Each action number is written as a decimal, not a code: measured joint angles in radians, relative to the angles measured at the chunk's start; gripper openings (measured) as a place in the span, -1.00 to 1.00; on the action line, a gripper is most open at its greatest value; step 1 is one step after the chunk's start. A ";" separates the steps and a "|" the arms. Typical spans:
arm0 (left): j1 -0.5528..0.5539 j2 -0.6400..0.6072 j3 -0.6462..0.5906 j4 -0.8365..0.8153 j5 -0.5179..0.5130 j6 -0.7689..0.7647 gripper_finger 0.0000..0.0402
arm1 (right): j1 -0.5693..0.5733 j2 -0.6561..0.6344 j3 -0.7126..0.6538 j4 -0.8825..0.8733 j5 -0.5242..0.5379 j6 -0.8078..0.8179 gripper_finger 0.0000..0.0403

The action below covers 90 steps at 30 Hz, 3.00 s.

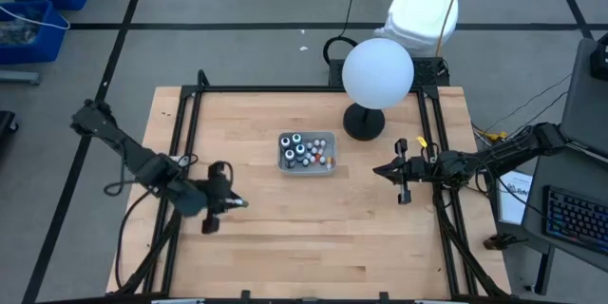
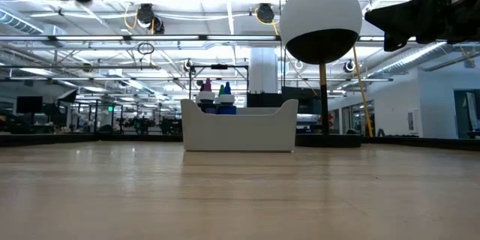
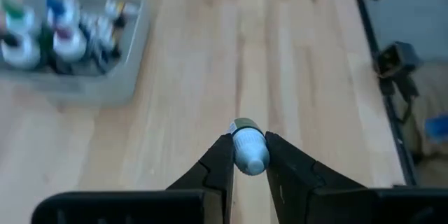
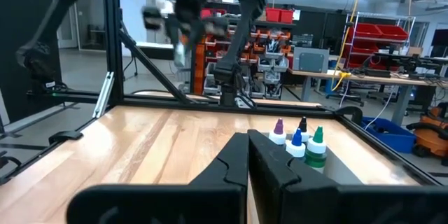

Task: Pick & Place food coloring
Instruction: Put the small green food coloring bottle into the gray bin

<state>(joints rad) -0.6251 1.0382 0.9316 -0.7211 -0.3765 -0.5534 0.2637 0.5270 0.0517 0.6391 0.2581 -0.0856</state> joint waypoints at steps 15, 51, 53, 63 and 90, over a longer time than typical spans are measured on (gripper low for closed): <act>0.085 -0.243 -0.520 0.344 0.063 -0.028 -0.65 | 0.000 0.010 0.000 0.000 0.001 0.009 -1.00; 0.179 -0.240 -0.540 0.520 -0.128 0.252 -0.64 | -0.027 0.020 0.000 0.057 0.107 -0.149 -1.00; 0.205 -0.240 -0.540 0.525 -0.136 0.236 -0.64 | -0.027 0.020 0.000 0.048 0.107 -0.124 -1.00; 0.377 -0.056 -0.362 0.554 0.018 0.358 -0.64 | -0.027 0.024 0.000 0.021 0.107 -0.036 -1.00; 0.680 0.886 0.610 0.158 0.151 0.916 -0.64 | -0.026 0.025 0.000 -0.014 0.104 -0.031 -1.00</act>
<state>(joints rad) 0.0545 1.9243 1.5417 -0.5627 -0.2256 0.3626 0.2374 0.5521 0.0517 0.6252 0.3618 -0.1165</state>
